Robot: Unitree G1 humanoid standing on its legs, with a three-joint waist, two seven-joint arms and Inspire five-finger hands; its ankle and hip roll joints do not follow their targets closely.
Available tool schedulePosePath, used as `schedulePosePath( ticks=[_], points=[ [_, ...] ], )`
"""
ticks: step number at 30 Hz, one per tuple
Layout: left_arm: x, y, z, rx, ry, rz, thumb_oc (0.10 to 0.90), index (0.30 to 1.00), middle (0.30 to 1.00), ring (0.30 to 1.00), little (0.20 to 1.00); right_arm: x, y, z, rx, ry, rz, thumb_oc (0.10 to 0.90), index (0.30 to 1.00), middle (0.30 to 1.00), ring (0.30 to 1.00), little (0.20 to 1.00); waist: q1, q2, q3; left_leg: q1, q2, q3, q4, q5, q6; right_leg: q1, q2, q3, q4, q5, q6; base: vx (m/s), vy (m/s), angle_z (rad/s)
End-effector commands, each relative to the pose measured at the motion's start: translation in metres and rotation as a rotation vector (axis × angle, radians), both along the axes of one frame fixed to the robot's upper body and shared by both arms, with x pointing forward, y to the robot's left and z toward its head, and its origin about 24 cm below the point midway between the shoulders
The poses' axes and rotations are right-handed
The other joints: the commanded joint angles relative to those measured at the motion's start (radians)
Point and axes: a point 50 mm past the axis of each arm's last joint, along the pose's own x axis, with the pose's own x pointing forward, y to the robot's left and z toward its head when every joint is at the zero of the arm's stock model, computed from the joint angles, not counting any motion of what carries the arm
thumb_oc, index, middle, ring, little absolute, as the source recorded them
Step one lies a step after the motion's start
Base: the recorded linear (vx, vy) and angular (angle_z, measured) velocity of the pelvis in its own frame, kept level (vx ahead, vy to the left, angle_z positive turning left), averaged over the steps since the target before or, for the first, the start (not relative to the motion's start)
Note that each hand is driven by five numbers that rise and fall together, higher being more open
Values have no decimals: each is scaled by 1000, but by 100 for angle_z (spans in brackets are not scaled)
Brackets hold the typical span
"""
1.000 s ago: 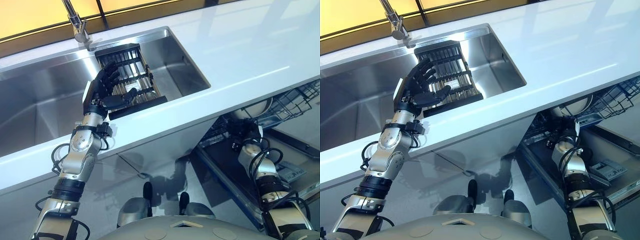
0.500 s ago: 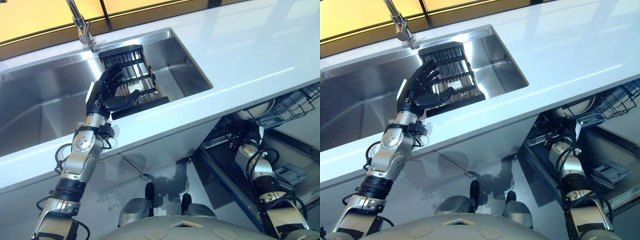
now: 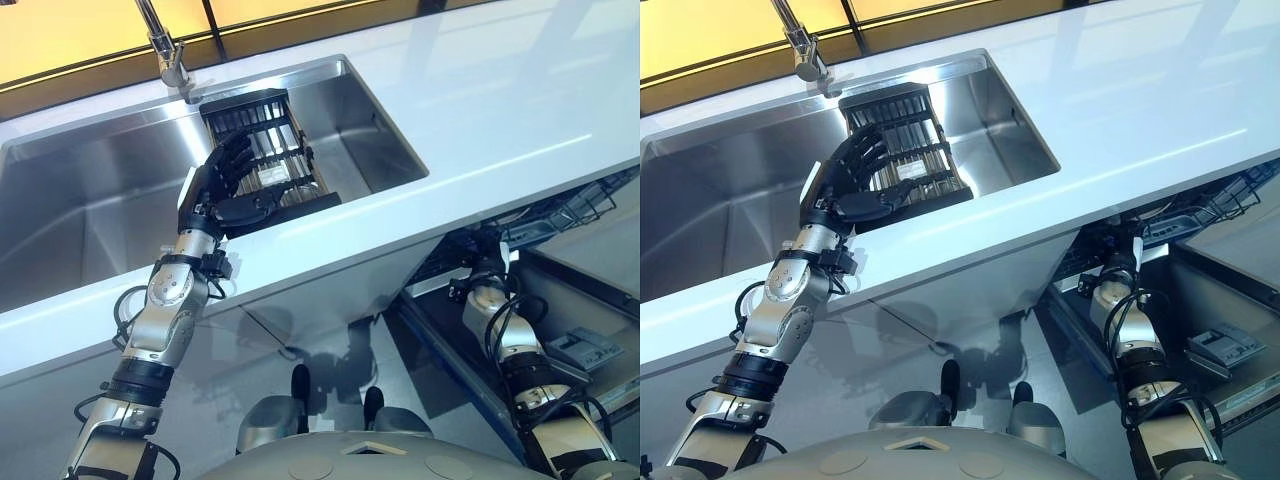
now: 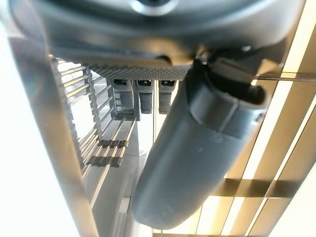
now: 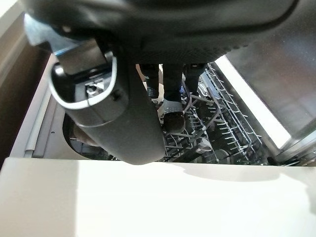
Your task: Pick up plates and place into dishwasher.
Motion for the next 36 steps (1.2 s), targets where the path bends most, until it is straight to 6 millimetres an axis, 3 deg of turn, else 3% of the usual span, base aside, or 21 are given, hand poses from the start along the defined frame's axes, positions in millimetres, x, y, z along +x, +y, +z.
schedulePosePath(
  ticks=[1, 11, 18, 27, 33, 35, 36],
  points=[
    [-9, 12, 16, -25, -133, 24, 800, 900, 900, 900, 900, 25, 6, 104, -101, -530, 60, 800, 900, 900, 900, 900, -5, -74, -132, 59, -74, 46, 27, -157, 41, -95, -10, 55, 83, 15, 49, -4, 13, -7],
    [-28, 47, 19, -20, -155, 159, 800, 900, 900, 900, 900, -49, -53, 81, -182, -474, -149, 800, 900, 900, 900, 900, -102, -75, -125, 54, -52, 101, 40, -161, 45, -134, 11, 96, 155, -18, 52, -16, 9, -15],
    [-25, 49, 24, -27, -171, 176, 800, 900, 900, 900, 900, -58, -64, 90, -205, -508, -193, 800, 900, 900, 900, 900, -137, -71, -120, 58, -50, 121, 38, -165, 45, -154, 14, 114, 182, -11, 58, -26, 4, -18],
    [-25, 54, 24, -24, -171, 195, 800, 900, 900, 900, 900, -68, -81, 86, -323, -446, -316, 800, 900, 900, 900, 900, -145, -71, -130, 53, -48, 147, 33, -166, 37, -151, 22, 115, 145, -15, 57, -11, -4, -7],
    [-26, 62, 23, -11, -166, 202, 800, 900, 900, 900, 900, -101, -119, 54, -348, -259, -573, 800, 900, 900, 900, 900, -152, -71, -134, 56, -46, 160, 20, -171, 33, -150, 26, 121, 128, -16, 63, -7, -29, -2],
    [-25, 64, 23, -7, -166, 201, 800, 900, 900, 900, 900, -117, -132, 38, -329, -178, -662, 800, 900, 900, 900, 900, -156, -71, -133, 54, -44, 164, 18, -169, 31, -154, 27, 124, 129, -13, 64, -9, -39, -9],
    [-24, 64, 25, -3, -167, 197, 800, 900, 900, 900, 900, -134, -141, 20, -314, -93, -758, 800, 900, 900, 900, 900, -159, -71, -130, 52, -43, 166, 17, -169, 30, -157, 29, 124, 131, -12, 65, -33, -63, -4]
  ],
)
